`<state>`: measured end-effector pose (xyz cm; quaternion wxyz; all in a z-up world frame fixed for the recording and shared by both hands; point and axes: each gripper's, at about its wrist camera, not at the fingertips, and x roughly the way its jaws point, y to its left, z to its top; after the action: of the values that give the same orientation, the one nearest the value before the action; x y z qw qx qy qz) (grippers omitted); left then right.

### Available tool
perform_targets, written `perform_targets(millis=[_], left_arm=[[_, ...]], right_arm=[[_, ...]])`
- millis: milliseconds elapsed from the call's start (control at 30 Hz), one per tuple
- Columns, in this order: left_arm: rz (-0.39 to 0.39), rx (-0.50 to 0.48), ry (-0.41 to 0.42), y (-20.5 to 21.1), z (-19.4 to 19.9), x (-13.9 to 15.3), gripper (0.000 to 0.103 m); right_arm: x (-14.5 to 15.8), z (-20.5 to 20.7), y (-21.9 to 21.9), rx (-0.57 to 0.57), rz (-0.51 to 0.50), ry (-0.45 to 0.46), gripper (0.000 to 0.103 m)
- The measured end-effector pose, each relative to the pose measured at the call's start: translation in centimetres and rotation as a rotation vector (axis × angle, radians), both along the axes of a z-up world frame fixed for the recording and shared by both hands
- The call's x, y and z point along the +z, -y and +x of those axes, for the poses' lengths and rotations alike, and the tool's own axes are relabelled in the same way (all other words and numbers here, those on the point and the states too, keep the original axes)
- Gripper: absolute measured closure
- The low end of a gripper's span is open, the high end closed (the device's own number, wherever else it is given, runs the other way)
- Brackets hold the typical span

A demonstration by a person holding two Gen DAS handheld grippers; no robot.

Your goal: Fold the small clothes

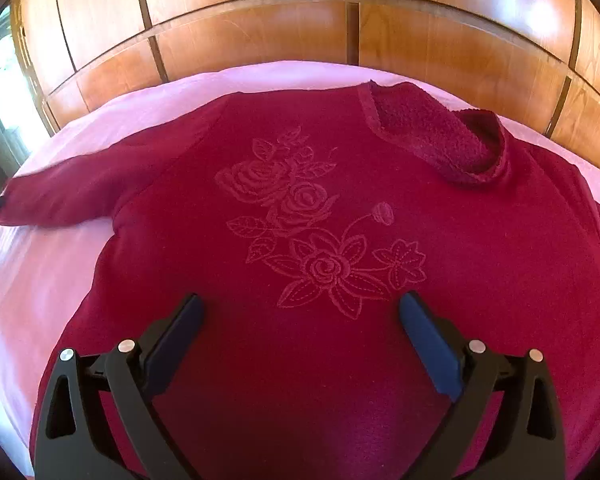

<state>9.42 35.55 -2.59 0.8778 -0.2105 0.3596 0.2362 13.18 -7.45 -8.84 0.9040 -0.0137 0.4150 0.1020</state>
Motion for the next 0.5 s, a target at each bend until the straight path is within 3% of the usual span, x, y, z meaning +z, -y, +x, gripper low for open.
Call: perform_targets(millis=[67,133,200,233,333,367,500], left_arm=[[0.043,0.015,-0.077,-0.2,0.1,-1.3,0.097],[0.017,0.026,-0.192,-0.7,1.2,-4.1,0.096],[0.08,0.039,-0.226,0.2,1.8,-4.6,0.095],[0.097,0.042,-0.228,0.8,2.0,-4.1,0.088],[0.121,0.054,-0.142,3.5,1.4,-1.3,0.048],[0.122,0.042,-0.103,4.6,1.1,-0.5,0.044],[0.085,-0.172,0.037,12.6,0.6,2.5,0.042]], right_arm=[[-0.3,0.5,-0.6,0.009,-0.03,-0.008,0.002],[-0.3,0.4,-0.7,0.008,-0.039,-0.006,0.002],[-0.2,0.3,-0.5,0.008,-0.03,-0.003,0.002],[-0.2,0.3,-0.4,0.008,-0.025,-0.002,0.002],[-0.2,0.5,-0.2,0.009,-0.017,0.0,0.002],[-0.2,0.5,-0.2,0.008,-0.019,0.0,0.002],[0.8,-0.6,0.1,-0.021,-0.017,0.02,0.003]])
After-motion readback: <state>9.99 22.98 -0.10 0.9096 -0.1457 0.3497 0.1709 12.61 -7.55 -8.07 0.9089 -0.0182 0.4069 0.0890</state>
